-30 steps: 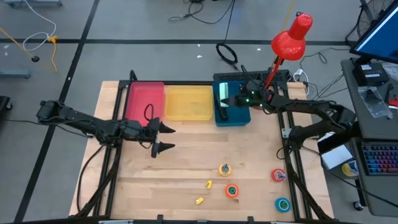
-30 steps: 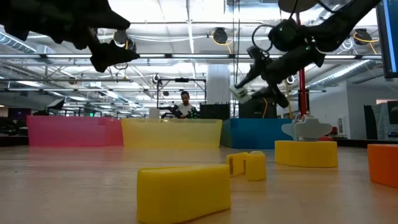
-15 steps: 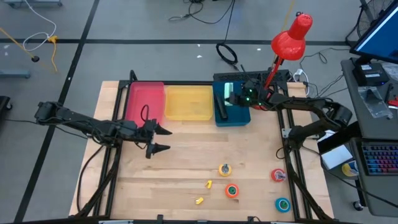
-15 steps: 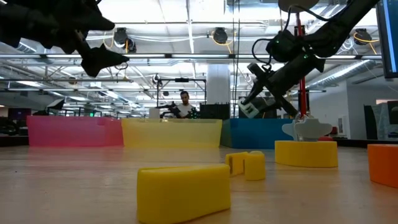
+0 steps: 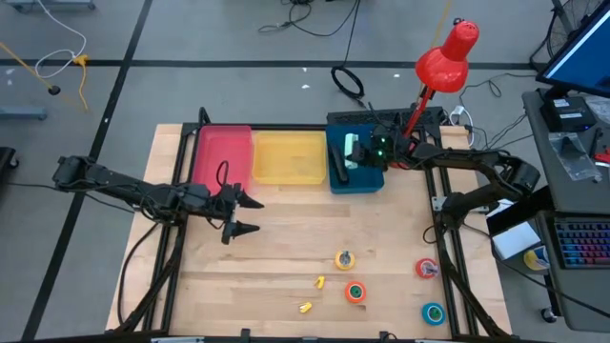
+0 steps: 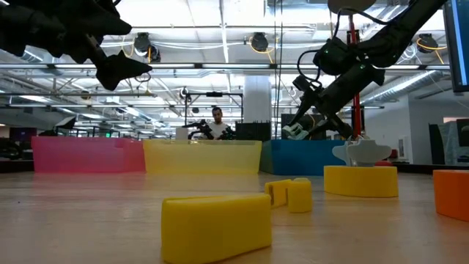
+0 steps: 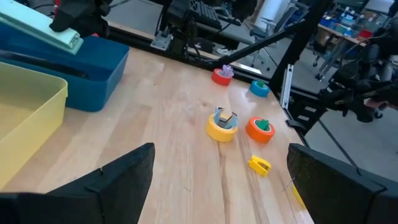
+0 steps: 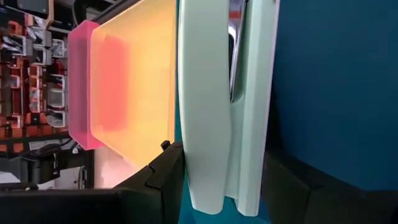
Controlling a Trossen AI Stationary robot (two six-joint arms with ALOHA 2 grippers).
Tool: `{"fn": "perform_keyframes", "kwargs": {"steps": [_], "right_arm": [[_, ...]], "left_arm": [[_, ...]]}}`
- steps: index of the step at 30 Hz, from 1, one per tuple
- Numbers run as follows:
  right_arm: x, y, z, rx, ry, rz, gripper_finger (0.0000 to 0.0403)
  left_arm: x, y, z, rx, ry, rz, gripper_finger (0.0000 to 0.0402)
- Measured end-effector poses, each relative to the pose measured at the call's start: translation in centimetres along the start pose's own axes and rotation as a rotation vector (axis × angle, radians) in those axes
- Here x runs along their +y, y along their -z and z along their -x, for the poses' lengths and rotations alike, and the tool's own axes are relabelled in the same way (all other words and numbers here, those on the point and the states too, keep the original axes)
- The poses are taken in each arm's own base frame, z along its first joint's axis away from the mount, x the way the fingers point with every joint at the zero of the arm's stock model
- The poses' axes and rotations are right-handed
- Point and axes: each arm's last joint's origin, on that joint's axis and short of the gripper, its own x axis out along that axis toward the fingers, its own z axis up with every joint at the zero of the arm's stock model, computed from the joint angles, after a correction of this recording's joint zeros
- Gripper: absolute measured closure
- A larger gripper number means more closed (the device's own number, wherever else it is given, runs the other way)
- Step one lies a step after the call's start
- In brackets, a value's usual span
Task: Pick and place Stapler, Stapler remover, tape
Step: Put the blue large stapler into the blue bin
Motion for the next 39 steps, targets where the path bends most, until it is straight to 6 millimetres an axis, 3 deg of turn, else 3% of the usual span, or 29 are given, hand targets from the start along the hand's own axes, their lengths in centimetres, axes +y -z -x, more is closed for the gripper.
{"fn": "perform_keyframes", "kwargs": {"steps": [16,25,39], "right_arm": [[0.3,0.3,0.0,0.043,-0.01,-0.108,0.0244],[4.1,-1.3,0.7,-0.022,-0.101,-0.006,0.0242],[1.7,-1.2,-2.2,0.044,0.054,-0.018,0.0239]], "left_arm": [[0.0,0.0,0.0,-0.001,0.004,-0.002,0.0039],[-0.1,0.0,0.0,0.008,0.029,-0.01,0.0039],[-0.1,0.0,0.0,0.011,0.028,-0.015,0.0039]]}}
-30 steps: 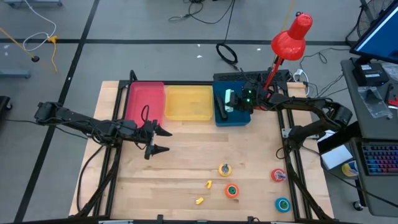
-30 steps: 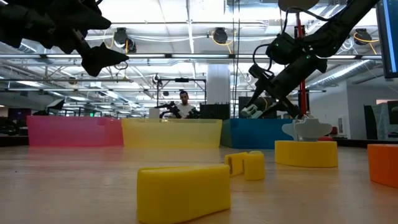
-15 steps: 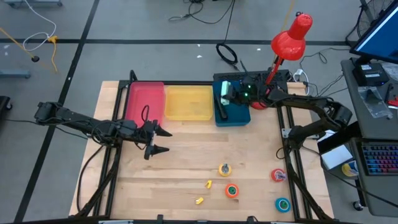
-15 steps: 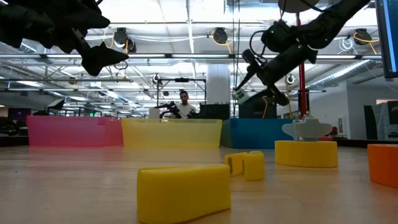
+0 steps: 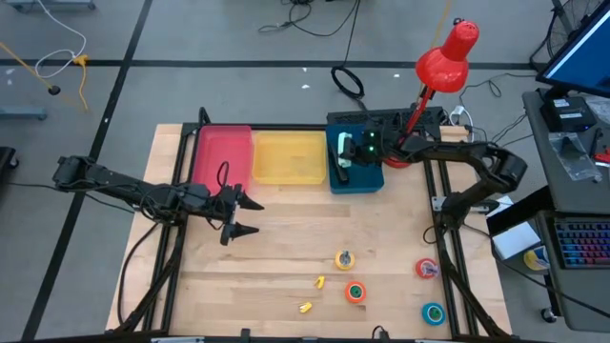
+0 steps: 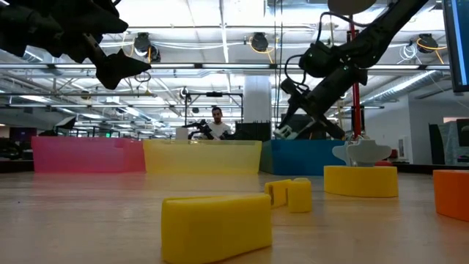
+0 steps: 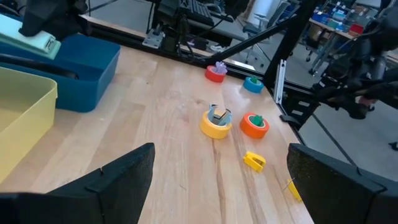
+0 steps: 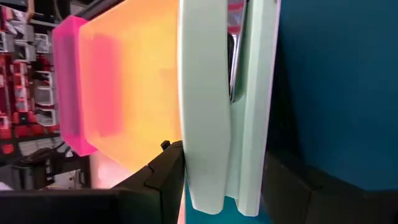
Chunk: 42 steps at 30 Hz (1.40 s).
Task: Pick and place Stapler, Stapler remover, tape
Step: Put the blue large stapler into the blue bin
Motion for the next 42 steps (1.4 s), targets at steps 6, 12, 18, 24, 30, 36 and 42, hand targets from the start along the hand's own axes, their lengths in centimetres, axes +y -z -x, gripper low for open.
{"fn": "perform_keyframes", "kwargs": {"steps": [6,12,18,24,30,36,42], "right_arm": [[-0.3,-0.1,0.7,-0.01,0.045,0.003,0.0239],[0.0,-0.2,1.5,0.003,0.211,0.073,0.0242],[1.8,-0.8,2.3,-0.05,0.256,0.154,0.0242],[1.7,-0.5,2.1,-0.032,0.402,0.223,0.0242],[1.7,0.2,0.8,-0.007,0.437,0.267,0.0241],[1.1,0.1,-0.7,-0.01,0.508,0.277,0.0241],[0.3,0.6,-2.1,0.029,0.546,0.28,0.0241]], "left_arm": [[0.0,0.0,0.0,0.004,0.01,0.001,0.0039],[-0.1,0.1,0.0,0.015,0.038,-0.002,0.0039],[-0.1,0.1,0.0,0.016,0.037,-0.002,0.0039],[-0.1,0.1,0.0,0.018,0.036,-0.002,0.0039],[-0.1,0.1,0.0,0.018,0.036,0.005,0.0039],[-0.1,0.1,0.0,0.015,0.037,0.006,0.0039],[-0.1,0.1,0.0,0.015,0.038,0.016,0.0039]]}}
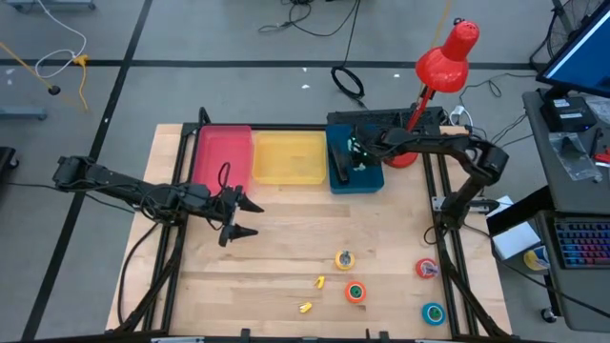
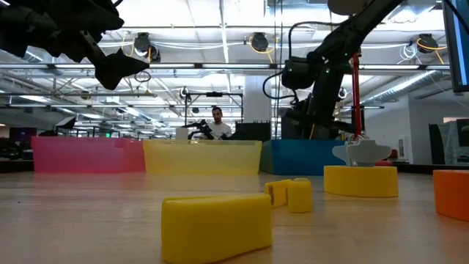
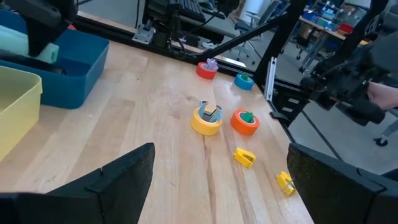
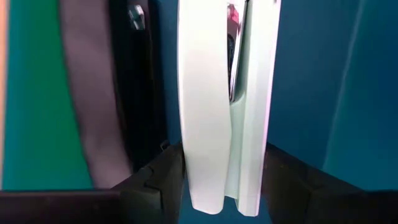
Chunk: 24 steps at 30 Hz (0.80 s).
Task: Pick and place Stapler, Stapler remover, tape
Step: Put the blue large stapler into the blue bin
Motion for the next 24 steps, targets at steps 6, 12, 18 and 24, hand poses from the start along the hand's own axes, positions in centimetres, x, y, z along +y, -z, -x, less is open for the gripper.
{"fn": "perform_keyframes", "kwargs": {"steps": [6,12,18,24], "right_arm": [[0.13,0.18,-0.48,0.016,0.002,0.005,0.0241],[0.12,-0.38,-0.5,0.044,-0.078,-0.009,0.0221],[0.01,-0.52,-0.51,0.049,-0.087,0.001,0.0193],[0.05,-0.53,-0.51,0.047,-0.091,0.005,0.0188]], "left_arm": [[0.0,0.0,0.0,0.0,0.001,0.003,0.0039],[-0.01,0.0,0.0,0.001,0.003,0.002,0.0039],[-0.01,0.0,0.0,0.001,0.003,0.001,0.0039],[-0.01,0.01,0.0,0.002,0.003,-0.002,0.0039]]}}
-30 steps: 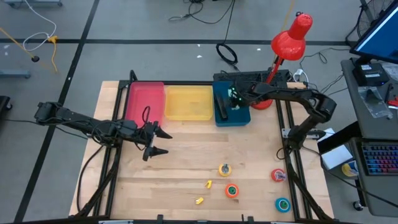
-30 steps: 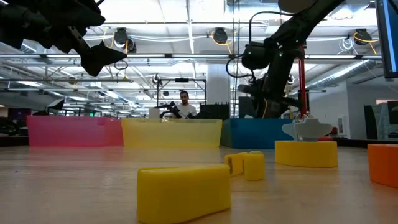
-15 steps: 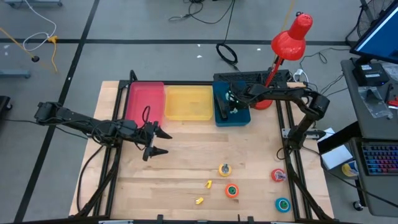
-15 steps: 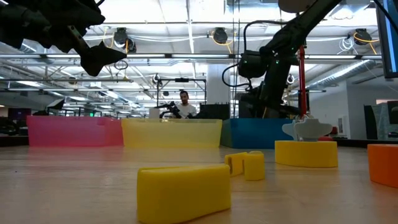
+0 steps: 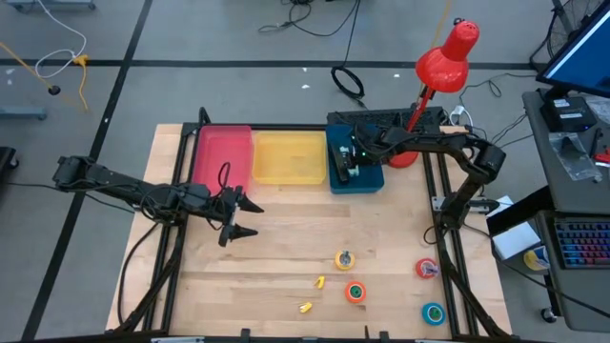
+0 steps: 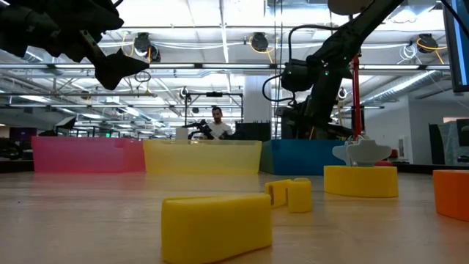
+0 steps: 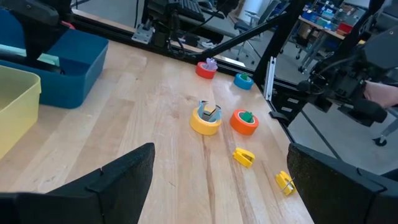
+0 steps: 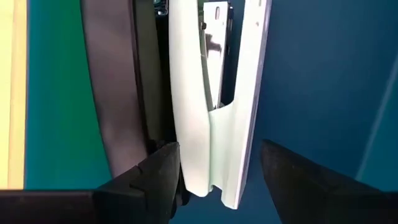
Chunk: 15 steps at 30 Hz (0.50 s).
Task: Pick and place Stapler, Stapler remover, tape
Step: Put the blue large stapler into the blue bin, then put the left green small stapler into the blue bin
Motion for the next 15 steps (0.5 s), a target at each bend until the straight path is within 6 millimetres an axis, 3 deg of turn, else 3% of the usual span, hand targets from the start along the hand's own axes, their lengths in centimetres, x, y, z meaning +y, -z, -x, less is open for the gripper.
{"fn": "perform_keyframes", "kwargs": {"steps": [8,15], "right_arm": [[0.1,-0.4,1.0,-0.041,-0.035,-0.001,0.0191],[0.7,-0.2,5.2,-0.138,-0.136,0.043,0.0208]], "left_arm": [[0.0,0.0,0.0,0.0,0.001,0.003,0.0039],[0.0,0.1,0.0,0.011,0.007,0.003,0.0039]]}}
